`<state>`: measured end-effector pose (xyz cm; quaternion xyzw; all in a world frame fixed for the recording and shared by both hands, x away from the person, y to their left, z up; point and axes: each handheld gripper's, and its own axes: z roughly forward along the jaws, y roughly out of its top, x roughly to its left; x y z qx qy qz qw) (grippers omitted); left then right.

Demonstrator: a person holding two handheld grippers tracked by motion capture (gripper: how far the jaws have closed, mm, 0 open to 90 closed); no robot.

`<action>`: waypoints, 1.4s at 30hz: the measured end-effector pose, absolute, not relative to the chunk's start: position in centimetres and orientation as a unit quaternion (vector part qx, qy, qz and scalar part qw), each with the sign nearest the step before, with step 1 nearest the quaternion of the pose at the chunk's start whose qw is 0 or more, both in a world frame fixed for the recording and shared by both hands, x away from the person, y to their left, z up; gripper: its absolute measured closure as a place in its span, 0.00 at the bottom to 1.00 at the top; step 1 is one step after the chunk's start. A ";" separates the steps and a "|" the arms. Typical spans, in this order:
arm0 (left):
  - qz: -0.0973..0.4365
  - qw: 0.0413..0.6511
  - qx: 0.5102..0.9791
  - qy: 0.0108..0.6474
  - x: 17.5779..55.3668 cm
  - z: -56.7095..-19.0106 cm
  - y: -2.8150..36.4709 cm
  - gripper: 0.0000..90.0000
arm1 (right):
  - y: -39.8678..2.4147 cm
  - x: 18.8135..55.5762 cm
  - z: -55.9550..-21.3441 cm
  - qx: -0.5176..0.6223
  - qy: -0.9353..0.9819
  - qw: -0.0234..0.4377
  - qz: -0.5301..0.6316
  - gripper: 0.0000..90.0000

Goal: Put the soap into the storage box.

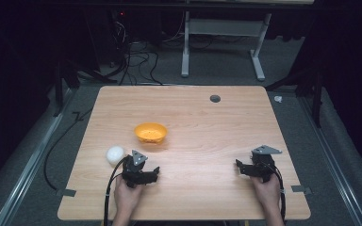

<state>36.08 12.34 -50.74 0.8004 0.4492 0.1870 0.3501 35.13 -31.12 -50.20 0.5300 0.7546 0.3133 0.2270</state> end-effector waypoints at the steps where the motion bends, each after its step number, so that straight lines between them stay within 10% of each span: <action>1: 0.187 0.350 0.800 0.449 36.1 -50.7 12.3 0.17 | -31.1 35.1 -50.2 0.530 0.755 0.227 0.313 0.25; 42: 0.184 0.369 0.782 0.467 35.8 -49.7 13.6 0.19 | -31.2 35.1 -50.2 0.527 0.756 0.227 0.313 0.25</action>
